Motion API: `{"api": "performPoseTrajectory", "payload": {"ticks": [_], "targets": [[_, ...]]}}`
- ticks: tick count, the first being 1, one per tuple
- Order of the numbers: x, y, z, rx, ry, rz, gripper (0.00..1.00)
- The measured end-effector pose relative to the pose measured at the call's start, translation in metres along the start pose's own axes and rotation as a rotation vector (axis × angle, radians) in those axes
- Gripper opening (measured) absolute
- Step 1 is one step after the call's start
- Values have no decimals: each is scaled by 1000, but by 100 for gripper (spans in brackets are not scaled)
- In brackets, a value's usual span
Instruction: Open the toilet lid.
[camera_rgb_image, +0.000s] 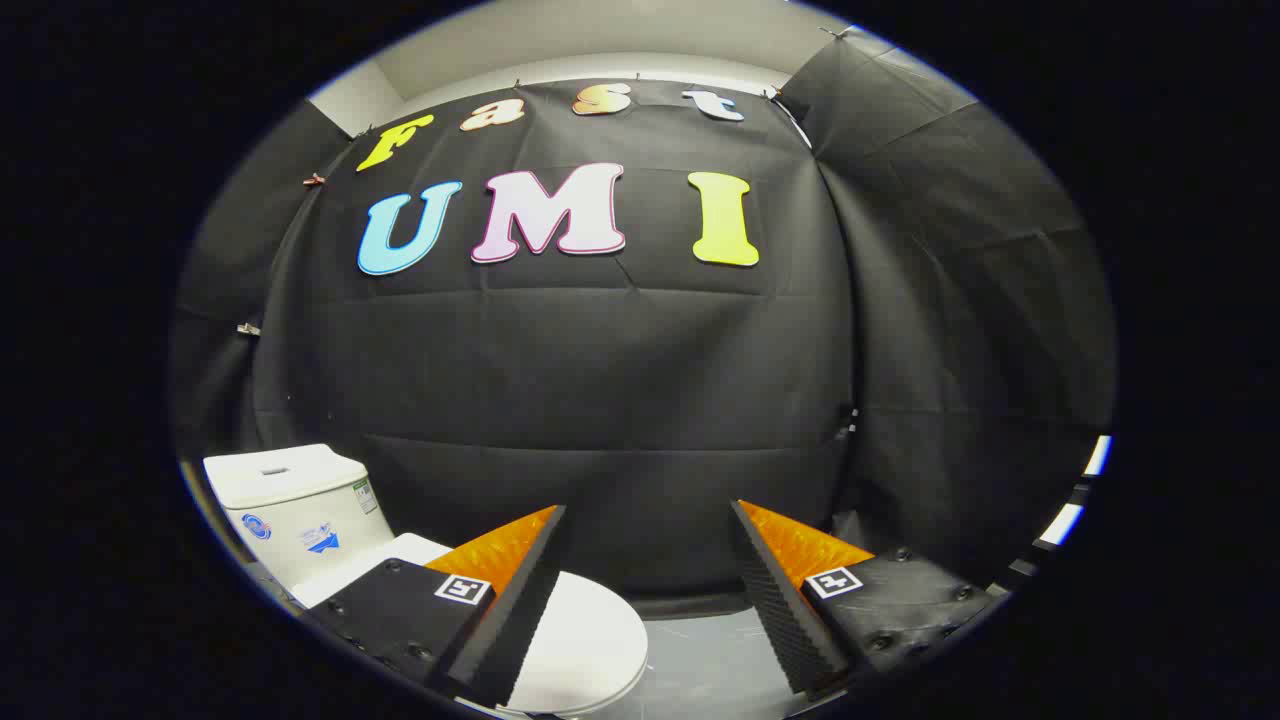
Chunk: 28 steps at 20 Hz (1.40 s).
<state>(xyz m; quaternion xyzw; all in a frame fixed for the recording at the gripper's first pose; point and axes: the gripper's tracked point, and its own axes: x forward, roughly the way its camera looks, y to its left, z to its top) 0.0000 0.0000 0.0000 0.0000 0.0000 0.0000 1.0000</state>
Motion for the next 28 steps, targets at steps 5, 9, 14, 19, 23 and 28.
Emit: {"api": "performPoseTrajectory", "payload": {"ticks": [5,9,14,19,23,28], "targets": [[1,0,-2,-3,7,4,98],[1,1,-5,-9,14,10,98],[0,1,-5,-10,15,11,98],[3,0,-6,-4,23,9,98],[2,-2,-7,0,26,6,98],[3,0,-7,-3,24,11,98]]}}
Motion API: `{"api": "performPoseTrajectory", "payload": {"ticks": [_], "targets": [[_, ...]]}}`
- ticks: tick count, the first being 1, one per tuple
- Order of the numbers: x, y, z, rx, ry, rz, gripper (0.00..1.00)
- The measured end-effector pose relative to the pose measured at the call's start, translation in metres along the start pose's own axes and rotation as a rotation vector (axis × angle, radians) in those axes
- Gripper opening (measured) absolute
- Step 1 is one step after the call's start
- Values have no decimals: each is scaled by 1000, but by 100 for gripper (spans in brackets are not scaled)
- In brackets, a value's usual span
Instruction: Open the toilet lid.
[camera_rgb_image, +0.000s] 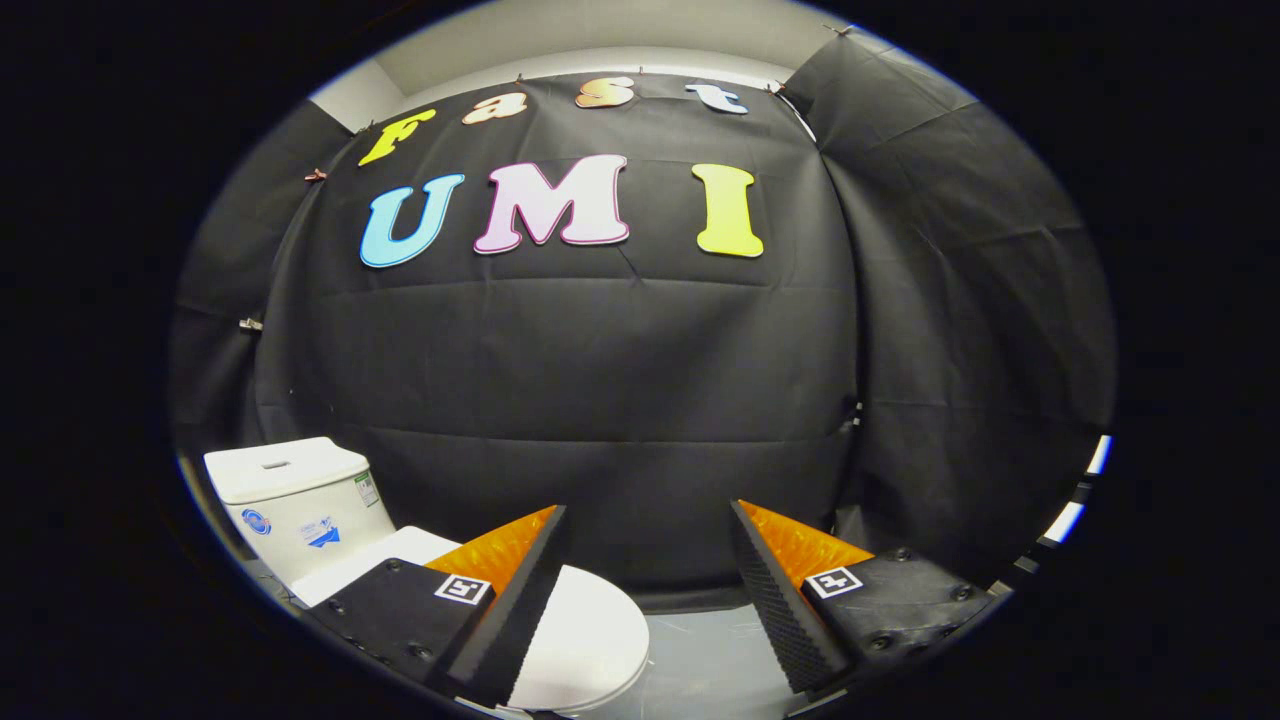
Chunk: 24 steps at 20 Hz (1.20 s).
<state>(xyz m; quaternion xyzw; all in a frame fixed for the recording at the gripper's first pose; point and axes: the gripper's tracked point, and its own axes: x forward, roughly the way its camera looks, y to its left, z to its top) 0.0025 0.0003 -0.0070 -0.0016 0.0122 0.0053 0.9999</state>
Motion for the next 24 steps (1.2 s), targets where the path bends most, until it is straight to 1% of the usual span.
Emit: {"api": "performPoseTrajectory", "payload": {"ticks": [11,18,21,24], "targets": [[-2,5,1,-11,6,18,98],[1,-3,26,-32,-13,9,98],[-1,-4,34,24,-16,4,98],[-5,-4,18,34,23,-9,98]]}}
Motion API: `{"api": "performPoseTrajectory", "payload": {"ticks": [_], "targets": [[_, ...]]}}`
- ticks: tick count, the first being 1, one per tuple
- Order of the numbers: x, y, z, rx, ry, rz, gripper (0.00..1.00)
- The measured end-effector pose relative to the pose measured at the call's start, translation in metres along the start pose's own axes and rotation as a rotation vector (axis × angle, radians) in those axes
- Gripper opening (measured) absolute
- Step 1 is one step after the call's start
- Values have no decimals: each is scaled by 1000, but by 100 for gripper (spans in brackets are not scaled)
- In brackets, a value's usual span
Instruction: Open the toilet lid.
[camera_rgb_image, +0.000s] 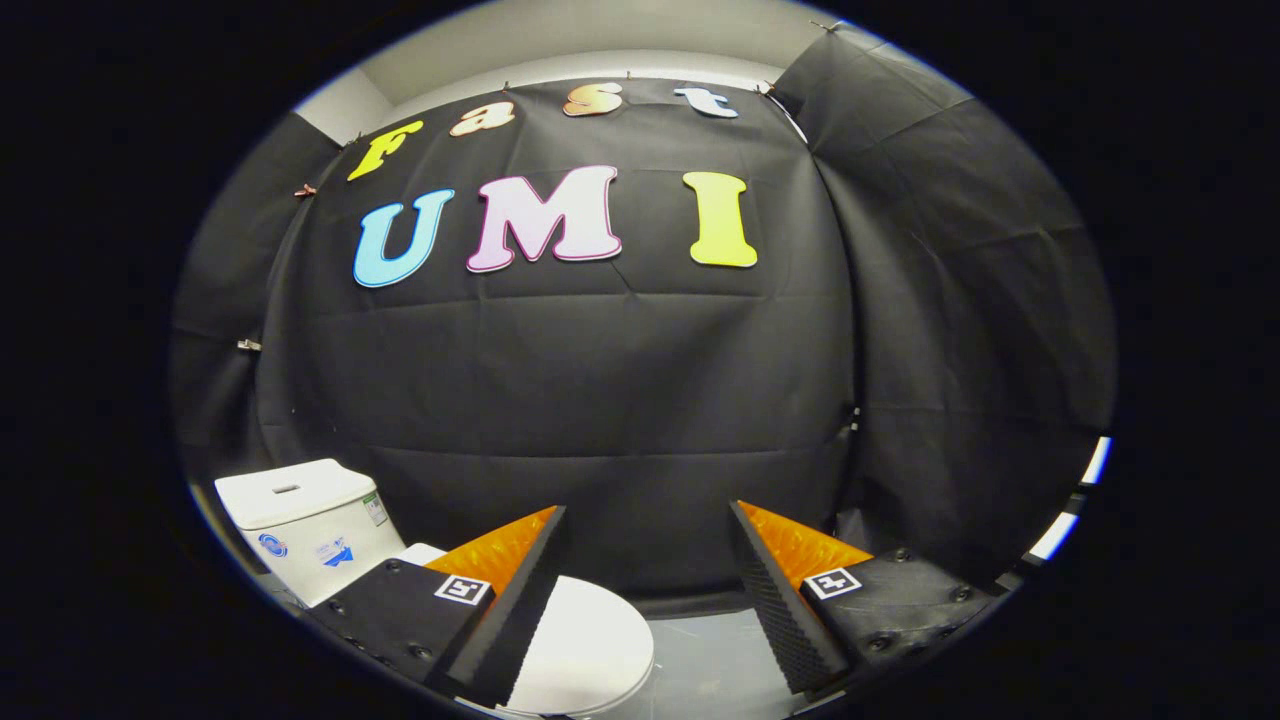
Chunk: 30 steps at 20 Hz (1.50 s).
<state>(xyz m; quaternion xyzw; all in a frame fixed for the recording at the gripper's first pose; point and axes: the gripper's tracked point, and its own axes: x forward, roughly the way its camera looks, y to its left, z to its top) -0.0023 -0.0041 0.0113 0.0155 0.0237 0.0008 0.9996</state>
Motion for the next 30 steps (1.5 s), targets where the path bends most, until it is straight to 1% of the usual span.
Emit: {"api": "performPoseTrajectory", "payload": {"ticks": [4,7,11,14,19,22,23,26,29,30], "targets": [[-16,-2,-31,-16,61,-11,98],[-29,-3,-58,-2,102,-16,98],[-46,-11,-107,59,189,-36,98],[-50,-19,-145,128,280,-57,99],[-63,-35,-203,178,403,-92,99],[-74,-27,-230,305,500,-77,99],[-74,-21,-239,359,524,-62,95],[-83,0,-261,561,606,-25,95],[-95,13,-287,722,701,-15,74],[-94,17,-289,772,702,-1,74]]}}
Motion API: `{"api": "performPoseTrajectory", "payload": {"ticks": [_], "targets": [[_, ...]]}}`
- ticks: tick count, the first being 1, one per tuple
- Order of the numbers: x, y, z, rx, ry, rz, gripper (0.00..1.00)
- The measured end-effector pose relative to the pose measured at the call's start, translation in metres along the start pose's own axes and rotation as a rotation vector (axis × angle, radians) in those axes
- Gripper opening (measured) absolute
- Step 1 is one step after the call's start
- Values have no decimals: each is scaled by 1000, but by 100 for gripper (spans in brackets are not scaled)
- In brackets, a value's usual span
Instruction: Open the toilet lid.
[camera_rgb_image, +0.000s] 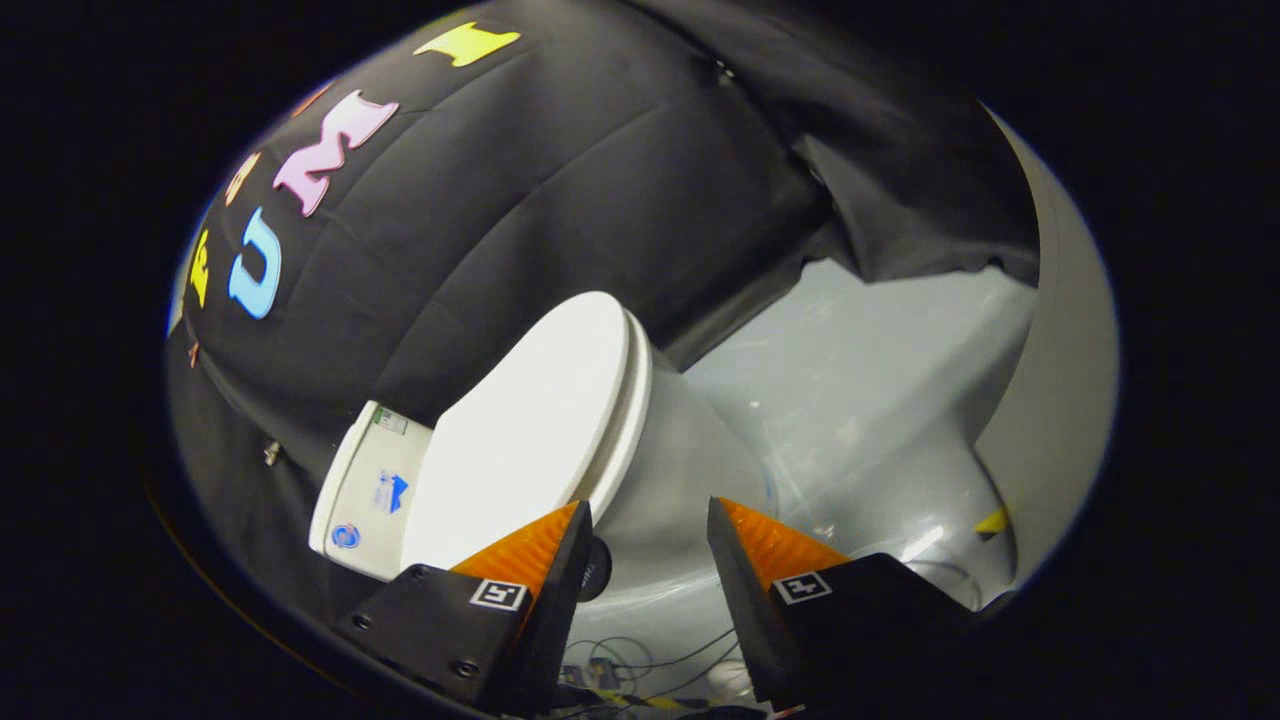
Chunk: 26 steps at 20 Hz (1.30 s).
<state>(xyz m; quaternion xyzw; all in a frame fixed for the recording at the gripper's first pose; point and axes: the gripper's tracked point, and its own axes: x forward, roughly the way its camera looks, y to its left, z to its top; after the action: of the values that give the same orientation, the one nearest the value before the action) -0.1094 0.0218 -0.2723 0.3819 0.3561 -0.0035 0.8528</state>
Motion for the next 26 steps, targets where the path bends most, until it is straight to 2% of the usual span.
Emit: {"api": "performPoseTrajectory", "payload": {"ticks": [2,5,8,10,11,13,21,26], "targets": [[1,1,-4,84,32,45,74],[-5,17,-18,230,94,132,55],[-1,23,-21,309,119,175,55],[9,19,-22,347,113,156,28],[19,29,-27,355,116,174,14],[1,27,-22,358,129,184,14],[-1,27,-20,409,135,203,11],[-2,27,-20,364,127,205,12]]}}
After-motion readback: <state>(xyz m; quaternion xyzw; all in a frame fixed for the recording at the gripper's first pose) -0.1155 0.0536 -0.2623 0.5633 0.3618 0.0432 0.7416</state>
